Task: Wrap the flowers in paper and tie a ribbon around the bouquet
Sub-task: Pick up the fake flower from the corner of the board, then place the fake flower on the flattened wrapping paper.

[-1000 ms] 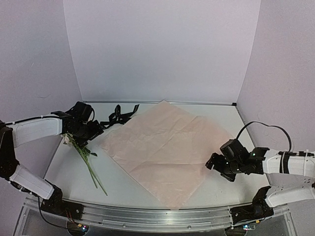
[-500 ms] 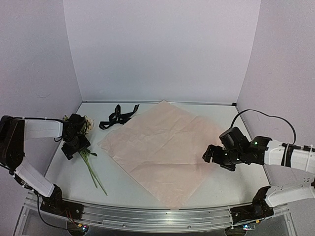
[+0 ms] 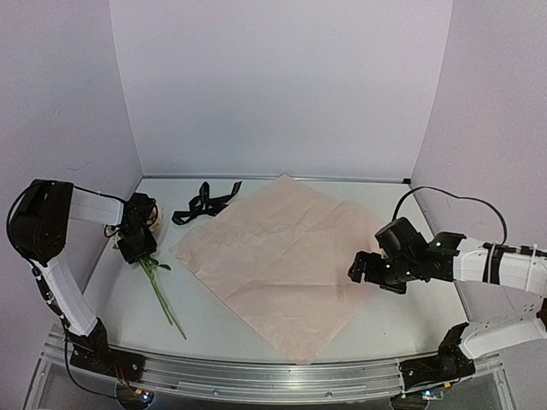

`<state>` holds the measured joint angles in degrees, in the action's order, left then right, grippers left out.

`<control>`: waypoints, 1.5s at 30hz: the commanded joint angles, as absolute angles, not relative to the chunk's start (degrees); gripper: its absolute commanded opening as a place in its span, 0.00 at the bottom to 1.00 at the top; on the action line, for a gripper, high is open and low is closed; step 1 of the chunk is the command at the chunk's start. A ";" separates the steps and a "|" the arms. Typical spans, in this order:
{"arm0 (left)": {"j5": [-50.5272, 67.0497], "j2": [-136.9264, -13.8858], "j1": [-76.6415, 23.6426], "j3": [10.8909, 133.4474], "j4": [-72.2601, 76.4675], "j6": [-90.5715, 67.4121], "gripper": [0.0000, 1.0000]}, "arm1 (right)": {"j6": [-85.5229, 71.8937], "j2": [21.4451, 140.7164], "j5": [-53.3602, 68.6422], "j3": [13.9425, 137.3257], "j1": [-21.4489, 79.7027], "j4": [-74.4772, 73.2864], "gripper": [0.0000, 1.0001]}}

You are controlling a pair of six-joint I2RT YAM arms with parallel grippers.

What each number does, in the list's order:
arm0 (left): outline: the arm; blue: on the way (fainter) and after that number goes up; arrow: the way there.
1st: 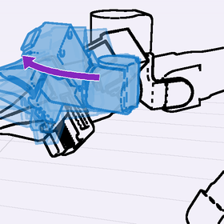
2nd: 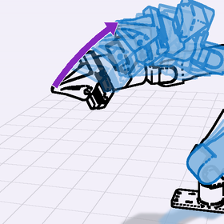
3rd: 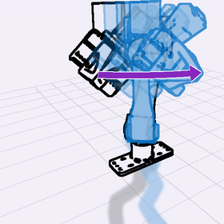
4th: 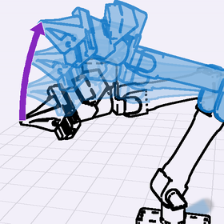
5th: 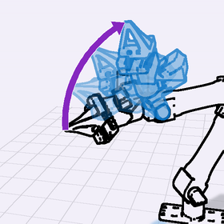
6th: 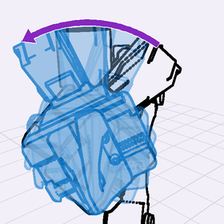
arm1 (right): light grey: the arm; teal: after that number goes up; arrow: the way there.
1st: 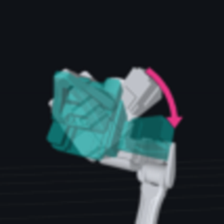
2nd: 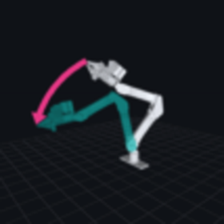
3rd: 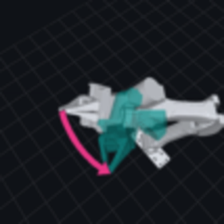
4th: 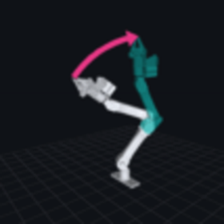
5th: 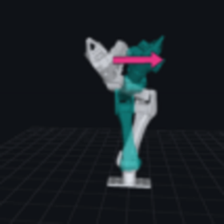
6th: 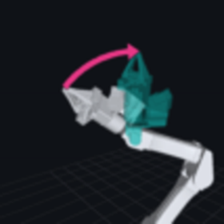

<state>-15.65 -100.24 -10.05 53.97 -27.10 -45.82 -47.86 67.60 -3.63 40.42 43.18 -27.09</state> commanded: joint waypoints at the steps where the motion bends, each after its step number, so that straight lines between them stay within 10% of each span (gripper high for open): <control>1: -18.27 -101.66 -9.52 55.33 -26.63 -43.56 0.17 | -46.54 69.22 -5.07 43.04 43.42 -27.42 0.98; 4: -19.88 -100.17 -9.54 56.57 -27.39 -41.25 0.01 | -46.32 70.29 -4.90 43.45 43.42 -27.43 0.98; 19: -16.35 -88.92 -17.80 74.43 -39.94 -30.20 0.00 | -45.73 75.26 -6.33 47.24 43.39 -28.91 0.98; 45: 7.89 -131.54 -37.75 123.51 -25.53 -37.29 0.00 | -45.66 78.07 -8.89 52.84 42.63 -34.08 0.98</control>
